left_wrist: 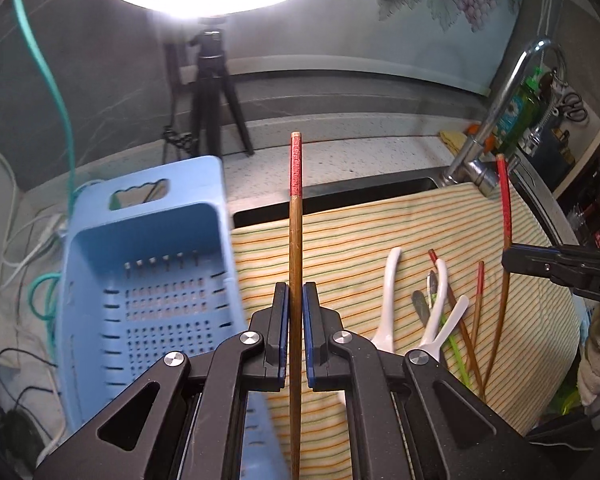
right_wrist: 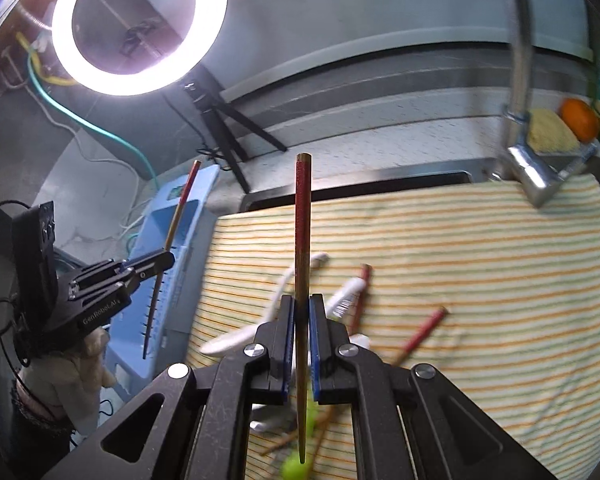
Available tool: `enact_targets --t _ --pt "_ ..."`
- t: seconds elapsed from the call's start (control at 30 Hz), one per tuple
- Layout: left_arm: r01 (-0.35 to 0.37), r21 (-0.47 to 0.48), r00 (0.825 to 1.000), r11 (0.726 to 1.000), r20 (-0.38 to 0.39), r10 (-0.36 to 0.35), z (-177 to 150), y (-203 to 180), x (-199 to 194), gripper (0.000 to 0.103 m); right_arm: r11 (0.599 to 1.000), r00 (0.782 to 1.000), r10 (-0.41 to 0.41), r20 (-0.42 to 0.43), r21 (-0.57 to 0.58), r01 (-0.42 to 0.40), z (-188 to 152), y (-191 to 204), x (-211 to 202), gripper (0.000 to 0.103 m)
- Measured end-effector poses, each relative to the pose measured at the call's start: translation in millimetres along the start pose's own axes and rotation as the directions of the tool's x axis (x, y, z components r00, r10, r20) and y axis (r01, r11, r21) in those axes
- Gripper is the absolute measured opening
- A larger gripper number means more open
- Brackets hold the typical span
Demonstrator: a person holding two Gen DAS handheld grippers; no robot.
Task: Organize utensils
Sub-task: 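Carry both chopsticks into the blue basket and open both tools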
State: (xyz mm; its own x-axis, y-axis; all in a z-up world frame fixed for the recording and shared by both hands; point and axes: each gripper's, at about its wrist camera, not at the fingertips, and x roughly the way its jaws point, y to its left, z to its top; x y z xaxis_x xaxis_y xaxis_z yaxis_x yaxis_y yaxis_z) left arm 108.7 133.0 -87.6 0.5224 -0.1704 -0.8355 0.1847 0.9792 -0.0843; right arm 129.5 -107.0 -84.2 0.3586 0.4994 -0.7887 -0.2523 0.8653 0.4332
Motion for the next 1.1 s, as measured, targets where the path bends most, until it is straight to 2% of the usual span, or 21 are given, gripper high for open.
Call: enact_targets --t 0.4,0.57,0.77,0.9,1.1 --pt "-0.064 -0.133 0.998 0.989 0.016 0.067 -26.4 58.9 -21.4 0.005 0.985 0.993 0.118 -0.025 -0.122 -0.120 27.9 106.7 51.7 0.006" --pt "-0.069 -0.194 0.997 0.979 0.025 0.075 -34.5 78.8 -20.5 0.005 0.977 0.990 0.131 -0.048 -0.162 -0.137 29.3 143.5 78.4 0.006" --pt "-0.068 -0.238 0.997 0.969 0.029 0.077 -42.0 92.4 -23.3 0.005 0.973 0.977 0.187 -0.100 -0.121 -0.198 33.0 163.2 97.7 0.006" --pt "-0.072 -0.250 0.996 0.966 0.032 0.082 -45.1 97.0 -25.6 0.005 0.970 0.978 0.192 -0.079 -0.133 -0.201 39.1 175.1 96.6 0.006" --pt "-0.078 -0.274 0.996 0.959 0.026 0.088 -50.0 104.2 -23.1 0.005 0.974 0.974 0.172 -0.148 -0.123 -0.191 34.5 179.9 123.9 0.006"
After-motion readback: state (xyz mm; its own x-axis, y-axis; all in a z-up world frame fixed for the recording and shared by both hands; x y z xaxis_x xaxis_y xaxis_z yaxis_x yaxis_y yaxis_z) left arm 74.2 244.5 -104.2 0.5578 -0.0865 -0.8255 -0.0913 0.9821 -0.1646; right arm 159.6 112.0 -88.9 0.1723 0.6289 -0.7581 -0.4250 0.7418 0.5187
